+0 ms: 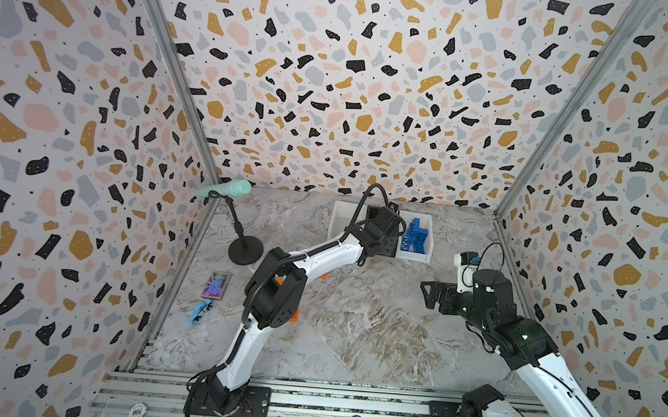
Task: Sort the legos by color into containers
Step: 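Carry the red brick with the left gripper into the black bin and release, then move the left gripper down to the orange bricks and grasp one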
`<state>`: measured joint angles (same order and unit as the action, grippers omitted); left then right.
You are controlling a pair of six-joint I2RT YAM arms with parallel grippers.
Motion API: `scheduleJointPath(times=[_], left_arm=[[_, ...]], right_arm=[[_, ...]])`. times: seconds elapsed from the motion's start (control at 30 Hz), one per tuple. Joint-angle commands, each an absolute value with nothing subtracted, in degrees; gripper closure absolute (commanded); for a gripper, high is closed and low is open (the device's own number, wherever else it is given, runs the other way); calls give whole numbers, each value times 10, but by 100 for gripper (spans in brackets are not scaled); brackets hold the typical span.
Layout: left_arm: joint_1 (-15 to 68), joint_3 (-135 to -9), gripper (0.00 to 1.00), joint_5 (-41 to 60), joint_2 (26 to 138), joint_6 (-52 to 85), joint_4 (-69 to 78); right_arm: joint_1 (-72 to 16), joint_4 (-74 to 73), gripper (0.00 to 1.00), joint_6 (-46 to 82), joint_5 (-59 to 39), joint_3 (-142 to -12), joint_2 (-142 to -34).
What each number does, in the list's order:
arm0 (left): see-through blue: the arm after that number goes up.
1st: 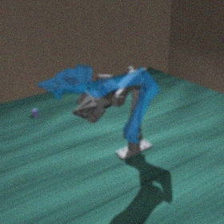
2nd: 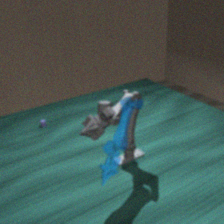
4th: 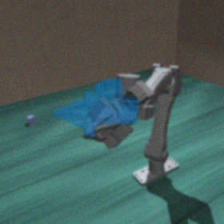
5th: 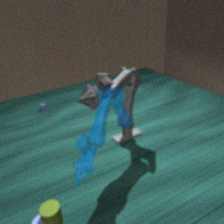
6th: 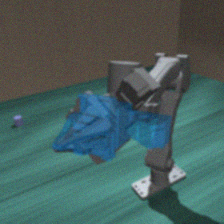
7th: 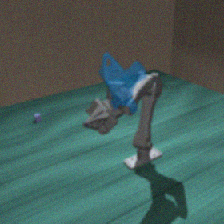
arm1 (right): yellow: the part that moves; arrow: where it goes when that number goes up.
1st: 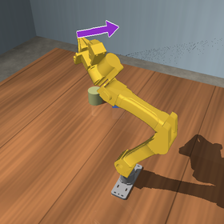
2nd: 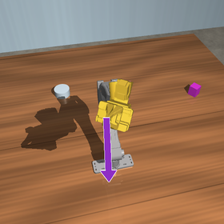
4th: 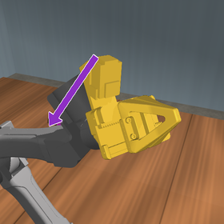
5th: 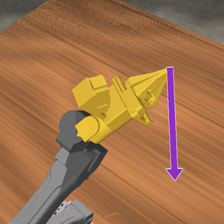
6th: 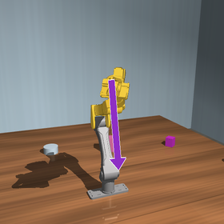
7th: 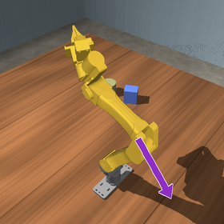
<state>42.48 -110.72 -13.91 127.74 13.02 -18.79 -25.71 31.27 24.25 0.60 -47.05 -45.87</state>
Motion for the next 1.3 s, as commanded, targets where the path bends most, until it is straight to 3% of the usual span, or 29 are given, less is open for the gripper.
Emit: scheduleJointPath(times=[0.0, 0.2, 0.27, 0.33, 0.63, 1.0, 1.27], left_arm=[[398, -1204, 50, -128, 1336, 117, -222], [373, -1284, 46, -87, 1396, 111, -191], [367, -1272, 30, -69, 1394, 117, -163], [364, -1258, 0, -50, 1390, 115, -133], [365, -1121, 0, -20, 1262, 138, -43], [365, -692, 0, -169, 941, 201, -31], [352, -498, 0, -211, 838, 226, -18]], right_arm=[[-254, 304, 1, 251, 5, -468, -472], [-241, 314, 1, 249, 11, -477, -492], [-237, 318, 1, 249, 10, -481, -499], [-235, 321, 1, 248, 7, -488, -505], [-235, 315, 1, 255, -8, -496, -510], [-249, 274, 1, 265, -65, -474, -501], [-346, 251, 1, 271, -33, -497, -541]])
